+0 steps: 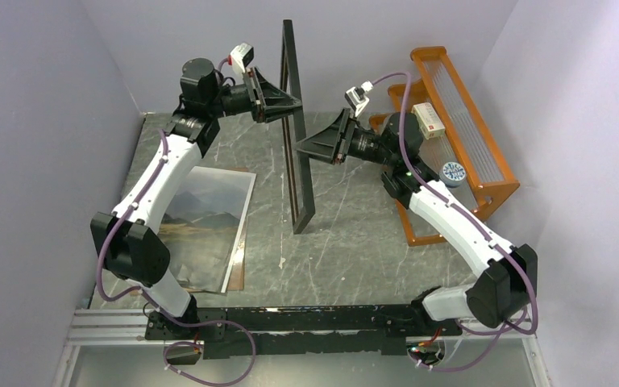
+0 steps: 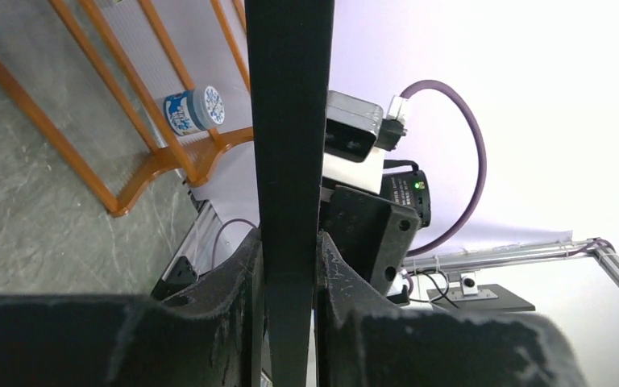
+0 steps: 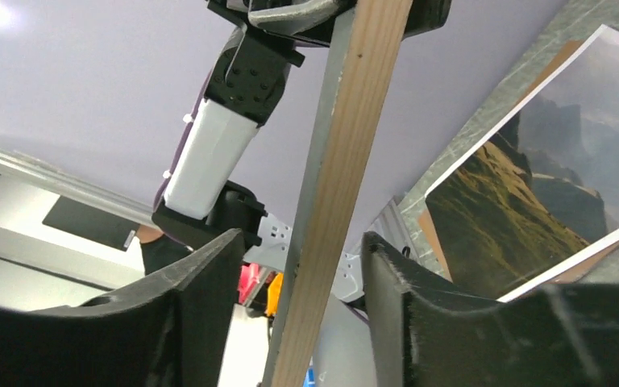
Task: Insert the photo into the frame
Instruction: Turn over the photo frame at the center of the board.
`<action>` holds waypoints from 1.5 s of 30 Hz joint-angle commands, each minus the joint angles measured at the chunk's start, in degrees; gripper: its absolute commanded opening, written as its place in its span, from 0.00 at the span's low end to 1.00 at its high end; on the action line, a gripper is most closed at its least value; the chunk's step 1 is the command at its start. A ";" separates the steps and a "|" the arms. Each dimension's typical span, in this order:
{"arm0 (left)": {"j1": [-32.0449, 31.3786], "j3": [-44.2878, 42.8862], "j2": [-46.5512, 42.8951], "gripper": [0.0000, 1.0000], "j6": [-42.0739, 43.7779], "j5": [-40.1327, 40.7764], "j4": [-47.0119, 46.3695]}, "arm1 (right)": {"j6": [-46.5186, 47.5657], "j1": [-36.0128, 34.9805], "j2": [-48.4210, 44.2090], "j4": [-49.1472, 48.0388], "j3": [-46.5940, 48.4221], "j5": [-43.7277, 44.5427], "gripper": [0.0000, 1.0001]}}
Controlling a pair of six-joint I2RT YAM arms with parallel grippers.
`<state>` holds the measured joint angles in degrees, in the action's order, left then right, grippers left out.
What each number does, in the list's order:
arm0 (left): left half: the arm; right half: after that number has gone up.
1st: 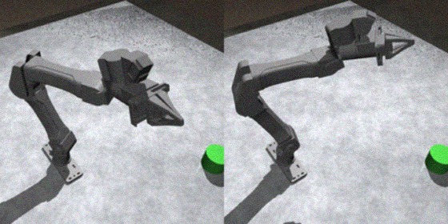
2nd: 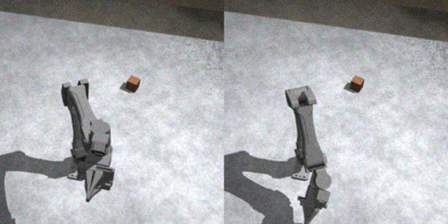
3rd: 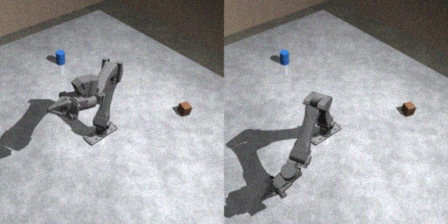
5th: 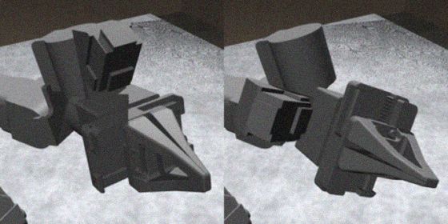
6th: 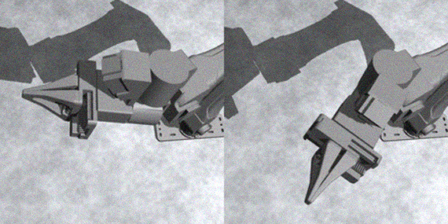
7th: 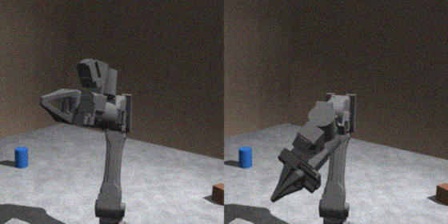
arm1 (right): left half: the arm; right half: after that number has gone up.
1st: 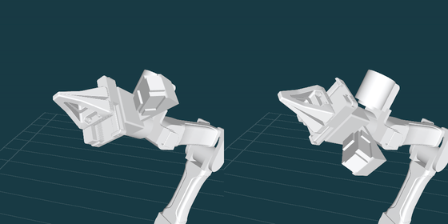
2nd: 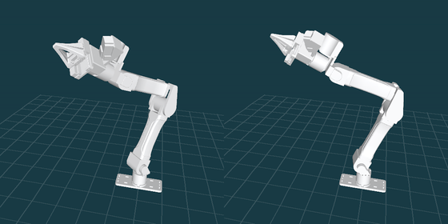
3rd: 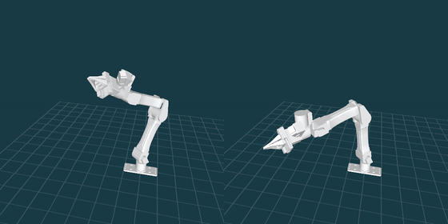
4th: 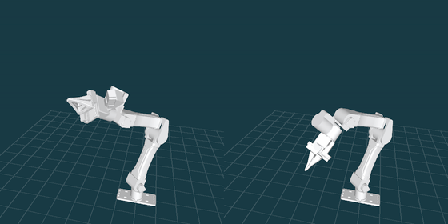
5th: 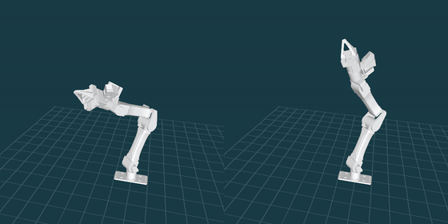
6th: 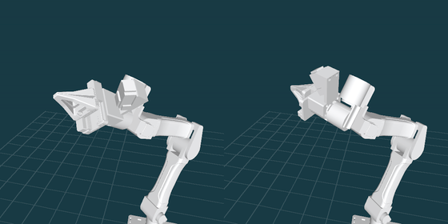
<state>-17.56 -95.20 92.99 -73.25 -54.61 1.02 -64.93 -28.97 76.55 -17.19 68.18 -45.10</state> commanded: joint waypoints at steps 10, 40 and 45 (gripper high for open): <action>-0.54 3.10 -1.76 0.17 -5.26 -1.17 -13.70 | -0.75 -0.55 1.91 4.05 4.26 4.63 0.24; 4.57 6.41 -15.79 0.93 35.90 37.17 40.83 | 17.58 -8.86 17.01 49.16 22.22 35.49 0.04; 5.45 8.03 -17.07 0.93 37.29 39.15 43.27 | 16.47 -11.52 22.02 47.85 21.69 39.32 0.04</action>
<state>-12.67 -88.05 77.71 -38.87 -19.09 40.91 -49.60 -39.20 96.97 30.87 87.94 -11.51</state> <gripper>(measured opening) 0.929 0.289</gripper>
